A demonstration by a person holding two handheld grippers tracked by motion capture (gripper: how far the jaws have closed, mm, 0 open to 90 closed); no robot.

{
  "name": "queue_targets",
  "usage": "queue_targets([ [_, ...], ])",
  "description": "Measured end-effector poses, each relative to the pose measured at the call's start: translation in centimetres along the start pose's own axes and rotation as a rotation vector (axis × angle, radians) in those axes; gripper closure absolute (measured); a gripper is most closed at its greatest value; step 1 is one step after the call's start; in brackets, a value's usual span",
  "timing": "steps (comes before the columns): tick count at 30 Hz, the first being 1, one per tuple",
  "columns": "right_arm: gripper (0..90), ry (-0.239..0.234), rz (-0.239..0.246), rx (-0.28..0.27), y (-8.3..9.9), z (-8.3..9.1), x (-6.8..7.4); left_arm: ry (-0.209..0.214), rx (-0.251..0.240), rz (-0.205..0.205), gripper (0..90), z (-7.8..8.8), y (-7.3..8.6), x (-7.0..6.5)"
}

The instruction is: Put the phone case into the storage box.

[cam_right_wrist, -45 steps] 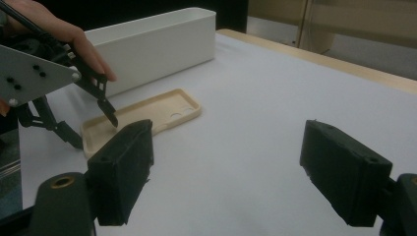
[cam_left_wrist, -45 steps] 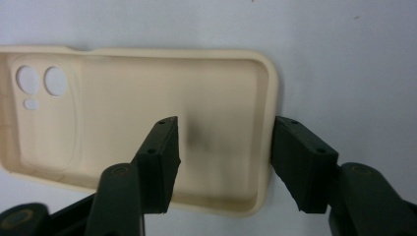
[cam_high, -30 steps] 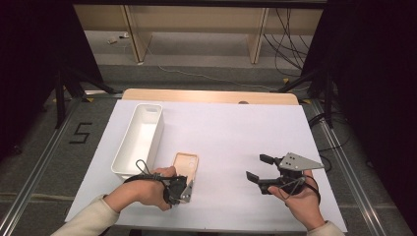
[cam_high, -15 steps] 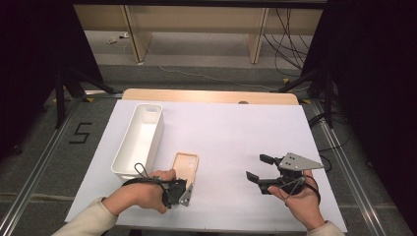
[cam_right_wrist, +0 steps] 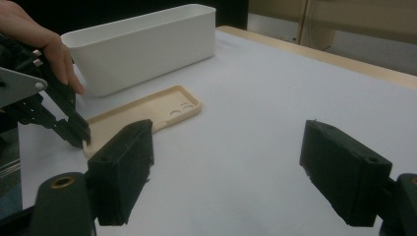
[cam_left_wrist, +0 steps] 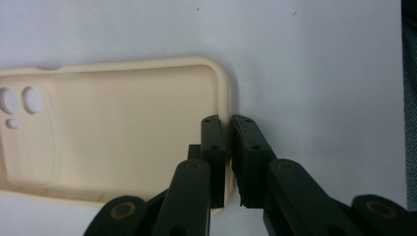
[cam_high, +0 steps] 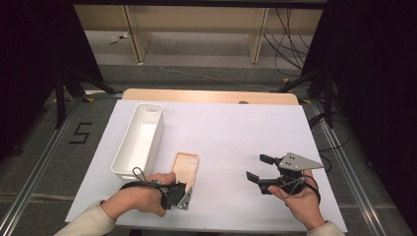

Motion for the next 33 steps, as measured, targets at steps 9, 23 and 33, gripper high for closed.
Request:
queue_targets([
  [9,21.5,0.008,0.011,-0.008,-0.04,-0.07,-0.10,-0.033,-0.014,0.001,84.4,-0.03,0.18,-0.28],
  [23,21.5,0.005,0.007,-0.003,0.03,-0.11,-0.06,-0.079,-0.009,0.012,85.0,-0.01,0.09,-0.70],
  [33,21.6,0.011,0.020,-0.029,-0.08,-0.32,-0.16,-0.105,-0.035,0.003,85.8,0.04,-0.17,-1.04],
])
Point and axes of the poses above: each handheld gripper's, and its own axes: z roughly backward along the jaws, y roughly out of its underside, x roughly to its left, the point moved 5 cm from there along -z, roughly forward along the jaws, and after that the axes turned 13 degrees about x, right-handed, at the moved point
